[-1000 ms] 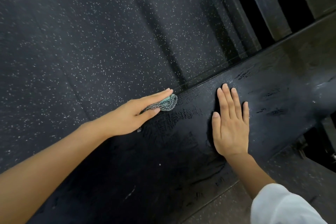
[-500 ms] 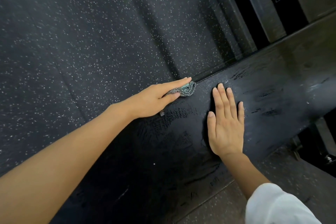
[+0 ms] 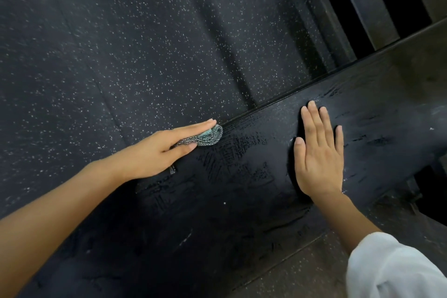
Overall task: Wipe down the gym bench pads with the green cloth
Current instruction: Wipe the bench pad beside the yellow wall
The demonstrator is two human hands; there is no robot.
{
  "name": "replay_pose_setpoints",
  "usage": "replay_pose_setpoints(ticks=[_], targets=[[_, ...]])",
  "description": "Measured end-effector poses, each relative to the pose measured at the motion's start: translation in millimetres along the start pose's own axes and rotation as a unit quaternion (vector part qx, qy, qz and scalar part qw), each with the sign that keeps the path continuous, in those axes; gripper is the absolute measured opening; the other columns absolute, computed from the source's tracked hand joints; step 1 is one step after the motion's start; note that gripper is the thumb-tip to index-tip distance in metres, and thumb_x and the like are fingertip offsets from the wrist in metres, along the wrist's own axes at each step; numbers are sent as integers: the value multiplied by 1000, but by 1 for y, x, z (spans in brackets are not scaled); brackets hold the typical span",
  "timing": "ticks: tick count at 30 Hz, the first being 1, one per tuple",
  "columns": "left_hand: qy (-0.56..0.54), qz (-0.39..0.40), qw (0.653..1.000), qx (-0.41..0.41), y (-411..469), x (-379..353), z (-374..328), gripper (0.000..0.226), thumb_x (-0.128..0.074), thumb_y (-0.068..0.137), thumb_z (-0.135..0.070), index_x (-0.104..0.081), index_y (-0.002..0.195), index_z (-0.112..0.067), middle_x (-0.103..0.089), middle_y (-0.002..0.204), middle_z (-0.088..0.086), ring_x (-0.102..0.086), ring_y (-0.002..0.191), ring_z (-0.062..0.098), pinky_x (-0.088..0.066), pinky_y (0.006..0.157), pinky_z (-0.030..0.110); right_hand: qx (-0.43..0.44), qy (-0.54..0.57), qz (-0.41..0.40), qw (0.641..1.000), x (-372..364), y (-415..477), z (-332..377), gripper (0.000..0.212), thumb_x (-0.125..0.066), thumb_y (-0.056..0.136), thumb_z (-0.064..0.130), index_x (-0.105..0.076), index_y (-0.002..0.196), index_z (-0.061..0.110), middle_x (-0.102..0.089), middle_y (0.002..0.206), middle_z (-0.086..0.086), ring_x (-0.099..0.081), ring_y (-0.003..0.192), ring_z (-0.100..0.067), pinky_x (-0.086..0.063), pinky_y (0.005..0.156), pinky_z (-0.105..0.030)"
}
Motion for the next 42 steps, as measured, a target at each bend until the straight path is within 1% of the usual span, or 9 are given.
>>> replay_pose_setpoints(ticks=[5, 11, 16, 21, 24, 28, 32, 39, 42], targets=[[13, -4, 1000, 9, -3, 0, 0, 56, -41, 104, -15, -26, 146, -49, -21, 143, -51, -20, 137, -22, -14, 108, -1, -1, -4, -2, 1000, -1, -1, 2, 59, -19, 98, 31, -14, 156, 22, -9, 164, 8, -3, 151, -12, -4, 121, -45], [16, 5, 1000, -6, 45, -8, -22, 55, -41, 105, -18, -25, 149, -47, -24, 156, -30, -20, 142, -14, -14, 118, 11, -1, -9, 1, 1000, -2, 0, 2, 59, -20, 98, 30, -12, 157, 23, -7, 164, 8, -2, 151, -13, -4, 121, -45], [10, -12, 1000, -4, 71, -16, -33, 53, -38, 107, -23, -24, 149, -52, -25, 155, -29, -20, 140, -13, -15, 103, -5, 1, -7, 6, 1000, -1, 0, 0, 59, -19, 99, 31, -12, 157, 23, -6, 164, 9, -1, 151, -12, -4, 121, -45], [-7, -10, 1000, -3, 66, -15, -28, 52, -39, 106, -26, -25, 149, -53, -30, 155, -27, -24, 144, -6, -19, 120, 21, -3, -9, 10, 1000, -1, 0, 0, 60, -18, 98, 31, -11, 157, 23, -5, 164, 9, 1, 151, -11, -4, 121, -45], [-7, -4, 1000, 1, 58, -13, -25, 51, -39, 106, -27, -25, 146, -56, -31, 155, -24, -25, 145, -3, -20, 123, 31, -7, -10, 9, 1000, -3, -1, 2, 59, -16, 99, 31, -10, 157, 23, -4, 164, 9, 1, 151, -11, -3, 121, -45], [-8, -5, 1000, 6, 46, -11, -19, 51, -38, 106, -31, -25, 147, -58, -30, 155, -26, -42, 138, 5, -37, 113, 29, -37, 16, 0, 999, -5, -7, 16, 59, -16, 100, 32, -11, 157, 18, -5, 165, 4, 2, 151, -13, -2, 122, -45], [-22, -8, 1000, 7, 32, -8, -10, 50, -39, 106, -29, -27, 145, -58, -31, 155, -26, -24, 144, -6, -21, 122, 27, -13, 27, 5, 1000, -11, -32, 53, 59, -16, 100, 31, -11, 157, 15, -7, 165, 0, 1, 151, -15, -1, 123, -43], [-10, -15, 1000, -4, 12, -3, -1, 51, -41, 106, -23, -29, 145, -53, -33, 154, -24, -27, 142, -8, -21, 119, 17, 13, 46, 25, 999, -22, -69, 123, 59, -23, 99, 28, -15, 156, 15, -10, 164, 0, -2, 152, -17, -3, 122, -43], [-5, -12, 1000, 1, 2, 0, 4, 51, -41, 106, -22, -29, 147, -51, -34, 153, -26, -28, 140, -12, -22, 115, 9, -20, 44, 19, 999, -27, -79, 143, 59, -22, 100, 28, -13, 156, 15, -10, 164, 0, -2, 152, -17, -5, 121, -43]])
Point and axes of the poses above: each hand's wrist, its own y-axis towards the middle knuckle, its own x-axis out of the back of the hand, z = x × y, the point moved 1 cm from there along y, towards the middle knuckle
